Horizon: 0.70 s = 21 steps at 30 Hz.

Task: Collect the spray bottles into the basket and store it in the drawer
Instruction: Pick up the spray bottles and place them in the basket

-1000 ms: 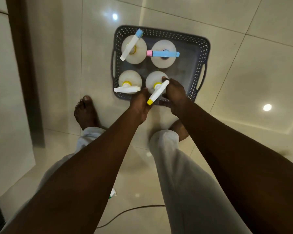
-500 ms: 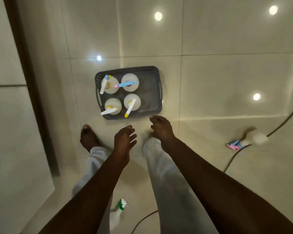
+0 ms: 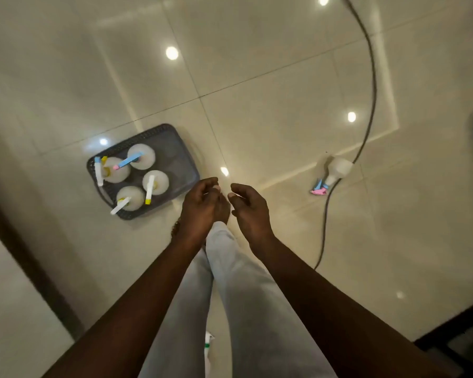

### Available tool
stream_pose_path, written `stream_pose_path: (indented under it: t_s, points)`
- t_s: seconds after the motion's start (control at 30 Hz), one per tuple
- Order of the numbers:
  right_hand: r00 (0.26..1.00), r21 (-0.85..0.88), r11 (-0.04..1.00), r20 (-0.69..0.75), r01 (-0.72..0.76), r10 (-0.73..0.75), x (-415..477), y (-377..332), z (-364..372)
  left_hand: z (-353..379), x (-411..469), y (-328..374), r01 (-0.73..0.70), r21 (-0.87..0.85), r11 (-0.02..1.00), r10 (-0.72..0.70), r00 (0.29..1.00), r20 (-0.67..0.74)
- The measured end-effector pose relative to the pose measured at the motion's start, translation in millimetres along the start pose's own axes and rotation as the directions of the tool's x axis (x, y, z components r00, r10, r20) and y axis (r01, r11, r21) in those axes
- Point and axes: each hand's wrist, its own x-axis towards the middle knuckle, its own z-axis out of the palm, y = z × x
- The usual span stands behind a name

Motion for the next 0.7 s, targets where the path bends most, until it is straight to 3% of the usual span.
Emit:
stream_pose_path:
  t_s: [0.23, 0.7]
  points:
    - [0.968, 0.061, 0.982, -0.191, 0.178, -0.163, -22, -1, -75, 40, -26, 38, -0.218, 0.196, 0.956, 0.184, 0.966, 0.182]
    - [0.927, 0.102, 0.985, -0.363, 0.14, -0.094, 40, 92, -258, 217, -33, 21, -0.176, 0.341, 0.923, 0.09, 0.963, 0.254]
